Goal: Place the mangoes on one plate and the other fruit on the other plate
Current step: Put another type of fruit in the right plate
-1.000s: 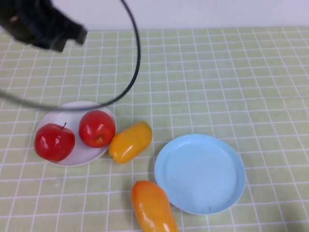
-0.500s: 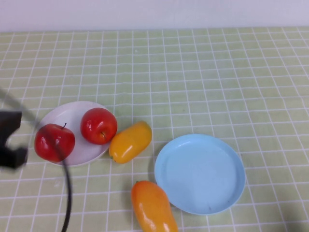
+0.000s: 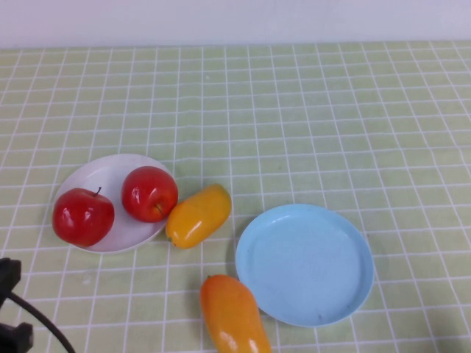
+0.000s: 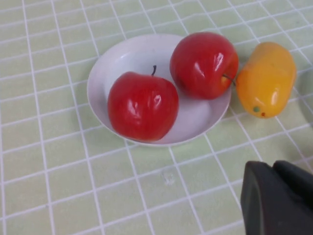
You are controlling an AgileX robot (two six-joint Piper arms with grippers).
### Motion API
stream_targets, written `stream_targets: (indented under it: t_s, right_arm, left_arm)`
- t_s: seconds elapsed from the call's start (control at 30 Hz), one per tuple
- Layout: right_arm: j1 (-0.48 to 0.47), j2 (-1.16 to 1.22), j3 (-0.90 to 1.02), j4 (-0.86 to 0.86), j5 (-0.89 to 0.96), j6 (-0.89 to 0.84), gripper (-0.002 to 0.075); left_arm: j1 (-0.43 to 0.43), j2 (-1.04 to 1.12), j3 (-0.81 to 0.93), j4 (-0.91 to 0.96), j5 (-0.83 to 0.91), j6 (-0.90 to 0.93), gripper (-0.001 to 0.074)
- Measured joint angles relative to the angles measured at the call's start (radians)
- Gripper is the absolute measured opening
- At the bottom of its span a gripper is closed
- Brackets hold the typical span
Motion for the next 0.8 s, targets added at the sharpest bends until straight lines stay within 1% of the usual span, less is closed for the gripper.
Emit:
stream_targets:
  t_s: [0.07,0.13,0.2,0.27,0.3,0.37,0.47,0.57,0.67,0.8]
  right_arm:
    - [0.0,0.0,0.0,0.0,0.0,0.0,-0.0016]
    - [0.0,0.0,0.0,0.0,0.0,0.0,-0.0015]
    - [0.0,0.0,0.0,0.0,0.001,0.0,-0.0016]
    - [0.0,0.0,0.0,0.0,0.001,0.0,-0.0015]
    - [0.0,0.0,0.0,0.0,0.001,0.0,-0.0016]
    - [0.0,0.0,0.0,0.0,0.001,0.0,-0.0016]
    - [0.0,0.0,0.0,0.0,0.001,0.0,-0.0015]
    - [0.0,0.0,0.0,0.0,0.001,0.0,-0.0015]
    - [0.0,0.0,0.0,0.002,0.001,0.0,-0.0015]
    - [0.0,-0.001,0.0,0.002,0.001,0.0,-0.0015]
  left_arm:
    - [0.0,0.0,0.041,0.022,-0.067,-0.026,0.0001]
    - [0.0,-0.011,0.092,0.06,-0.173,-0.051,0.0001]
    - [0.022,-0.048,0.167,0.071,-0.309,-0.055,0.0001]
    - [0.079,-0.111,0.252,0.053,-0.431,-0.057,0.0001]
    - [0.099,-0.134,0.277,0.044,-0.474,-0.057,0.0001]
    - [0.166,-0.216,0.358,0.02,-0.557,-0.055,0.0001]
    - [0.246,-0.347,0.452,-0.007,-0.6,-0.044,0.0001]
    - [0.298,-0.464,0.516,-0.051,-0.607,-0.001,0.0001]
    - [0.311,-0.514,0.545,-0.085,-0.601,0.033,0.0001]
    - [0.311,-0.521,0.547,-0.111,-0.546,0.069,0.0001]
